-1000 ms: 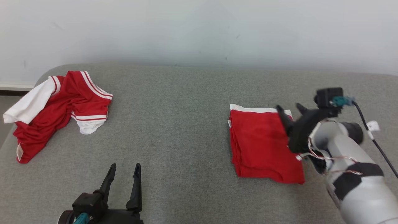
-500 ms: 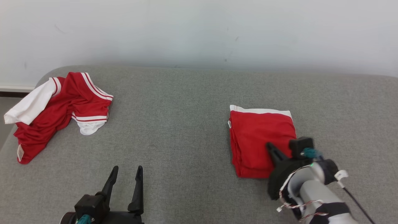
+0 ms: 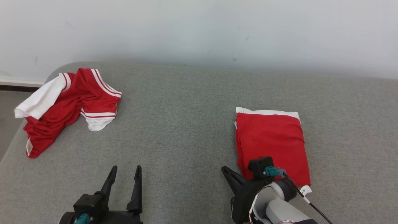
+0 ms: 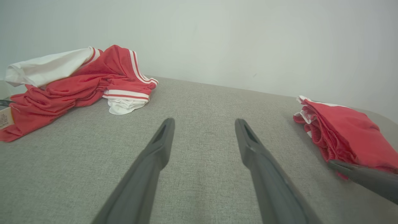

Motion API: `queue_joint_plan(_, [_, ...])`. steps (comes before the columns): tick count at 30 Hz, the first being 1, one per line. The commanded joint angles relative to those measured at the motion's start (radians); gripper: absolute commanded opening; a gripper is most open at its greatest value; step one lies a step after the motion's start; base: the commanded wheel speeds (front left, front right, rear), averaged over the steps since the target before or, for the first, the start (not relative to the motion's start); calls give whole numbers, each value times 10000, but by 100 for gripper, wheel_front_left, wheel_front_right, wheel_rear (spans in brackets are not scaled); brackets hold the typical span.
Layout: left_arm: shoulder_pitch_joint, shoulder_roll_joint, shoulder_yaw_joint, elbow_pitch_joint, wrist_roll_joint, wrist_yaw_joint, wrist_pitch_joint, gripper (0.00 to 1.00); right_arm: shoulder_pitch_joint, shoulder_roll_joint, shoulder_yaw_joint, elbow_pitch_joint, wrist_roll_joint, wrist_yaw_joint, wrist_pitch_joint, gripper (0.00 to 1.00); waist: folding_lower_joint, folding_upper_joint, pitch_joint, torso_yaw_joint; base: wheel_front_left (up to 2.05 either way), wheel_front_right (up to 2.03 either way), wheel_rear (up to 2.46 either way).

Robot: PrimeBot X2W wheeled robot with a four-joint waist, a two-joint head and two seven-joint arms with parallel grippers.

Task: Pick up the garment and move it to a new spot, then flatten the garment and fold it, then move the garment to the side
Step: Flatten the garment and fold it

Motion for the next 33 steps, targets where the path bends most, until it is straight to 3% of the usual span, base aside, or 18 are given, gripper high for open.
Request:
queue_joint_plan(1, [81,2,107,-12,95,65,-11,100,13,-28,182,-327,464,-26,-287,0,0,0,-84,-151,0,0,0])
queue_joint_plan(5, [182,27,300,-58,148,117,-11,100,6,-25,260,-792,988,-26,-873,0,0,0,-238,-417,0,0,0])
queue_joint_plan(6, [211,36,365,-81,159,134,-11,100,40,-26,214,-916,1117,-26,-1052,11,0,0,-290,-516,0,0,0])
queue_joint_plan(9, [289,59,564,-179,163,156,-11,100,122,-29,-209,-1150,1022,-26,-1500,100,0,0,-455,-869,0,0,0])
queue_joint_plan(23, [589,90,1342,-687,309,135,-11,100,2216,-969,-4222,-3938,-1947,-27,-1727,100,0,0,-751,-2124,0,0,0])
queue_joint_plan(33, [1075,81,1655,-915,650,39,-11,100,3462,-1095,-5314,-4435,-2854,-27,-1729,100,0,0,-912,-2250,0,0,0])
